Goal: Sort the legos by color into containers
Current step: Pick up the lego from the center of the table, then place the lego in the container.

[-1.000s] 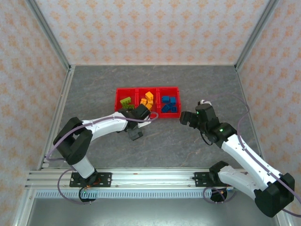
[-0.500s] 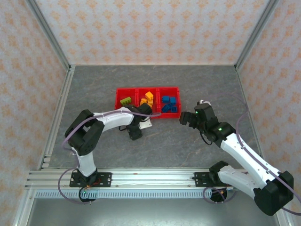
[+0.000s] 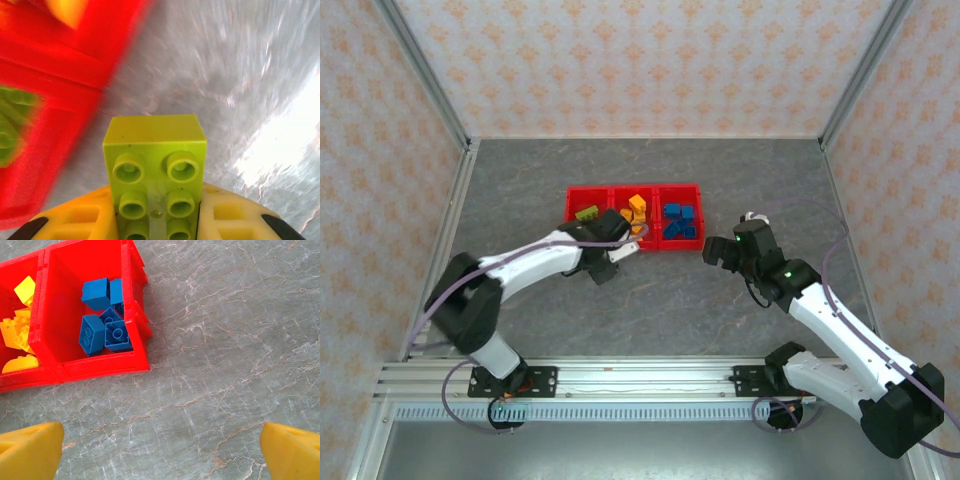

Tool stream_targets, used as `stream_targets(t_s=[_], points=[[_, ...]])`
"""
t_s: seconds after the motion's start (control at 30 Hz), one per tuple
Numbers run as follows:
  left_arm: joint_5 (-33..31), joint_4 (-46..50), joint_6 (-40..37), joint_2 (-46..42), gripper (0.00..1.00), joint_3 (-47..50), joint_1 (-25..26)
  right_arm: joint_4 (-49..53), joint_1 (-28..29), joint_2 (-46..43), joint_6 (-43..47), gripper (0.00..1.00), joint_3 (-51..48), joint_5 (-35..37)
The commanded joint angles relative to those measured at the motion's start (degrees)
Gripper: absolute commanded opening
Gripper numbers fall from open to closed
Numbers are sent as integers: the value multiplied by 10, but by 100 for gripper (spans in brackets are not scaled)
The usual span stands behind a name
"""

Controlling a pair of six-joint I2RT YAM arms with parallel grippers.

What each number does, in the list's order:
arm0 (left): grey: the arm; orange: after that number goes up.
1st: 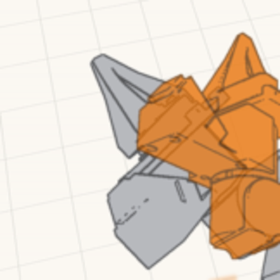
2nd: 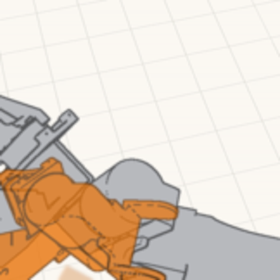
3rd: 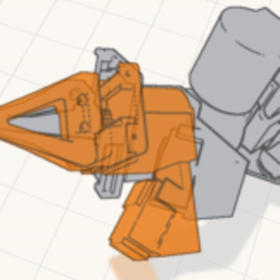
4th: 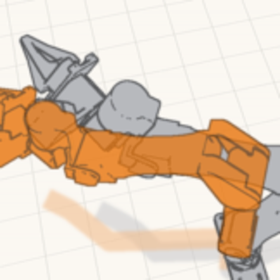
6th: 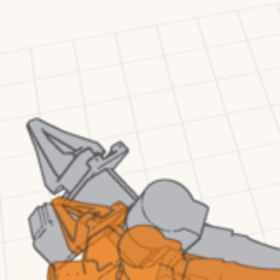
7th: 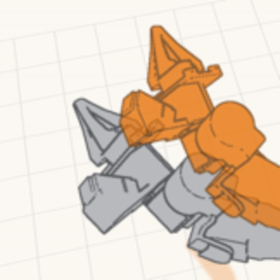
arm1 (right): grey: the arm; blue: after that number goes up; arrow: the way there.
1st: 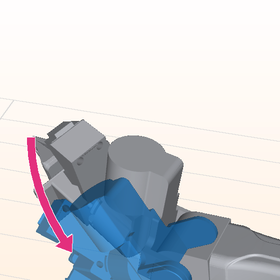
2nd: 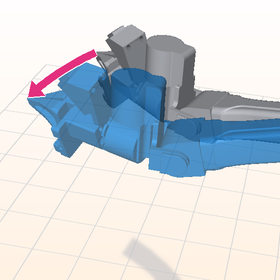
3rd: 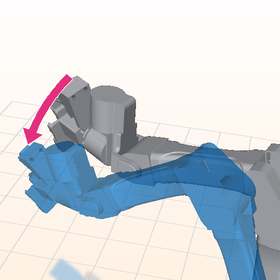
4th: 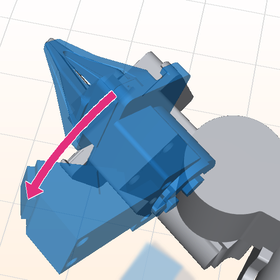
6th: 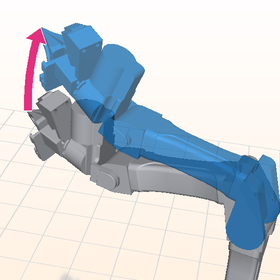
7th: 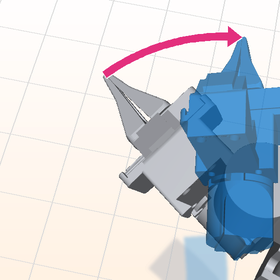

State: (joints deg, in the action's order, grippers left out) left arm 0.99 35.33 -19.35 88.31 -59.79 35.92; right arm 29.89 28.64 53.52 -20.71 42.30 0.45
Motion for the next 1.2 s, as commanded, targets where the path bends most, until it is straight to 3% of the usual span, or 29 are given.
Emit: stream_targets(t_s=[0.0,0.13,0.23,0.37,0.63,0.67,0.7,0.73,0.8,0.87,0.97,1.03,1.17], points=[[-30,-160,57,-95,36,27,-30,-9,-3,-4,5,100,-6,23],[-42,-221,114,-103,35,18,-90,-7,-3,-4,4,100,-5,26],[-61,-206,141,-46,30,-19,-118,-8,-3,-10,3,100,-7,27],[-36,-198,170,21,29,-57,-145,-8,-3,-15,3,100,-9,28],[-53,-237,204,52,59,-67,-148,-9,-3,-17,4,100,-10,27],[-55,-245,207,42,66,-61,-148,-9,-3,-17,4,100,-10,26],[-58,-252,210,29,89,-55,-148,-9,-3,-17,4,100,-10,26],[-64,-255,215,16,99,-50,-149,-9,-3,-17,4,99,-10,27],[-82,-254,222,-12,99,-44,-149,-5,-3,-15,-1,100,-7,41],[-102,-291,228,-60,99,-10,-149,-2,-3,-11,-6,100,-3,56],[-161,-442,230,-175,99,116,-149,-15,-3,3,-2,100,9,79],[-217,-573,235,-261,99,226,-154,-40,-3,14,0,100,15,123],[-239,-754,246,-359,99,399,-173,-169,-3,6,47,100,-30,243]])
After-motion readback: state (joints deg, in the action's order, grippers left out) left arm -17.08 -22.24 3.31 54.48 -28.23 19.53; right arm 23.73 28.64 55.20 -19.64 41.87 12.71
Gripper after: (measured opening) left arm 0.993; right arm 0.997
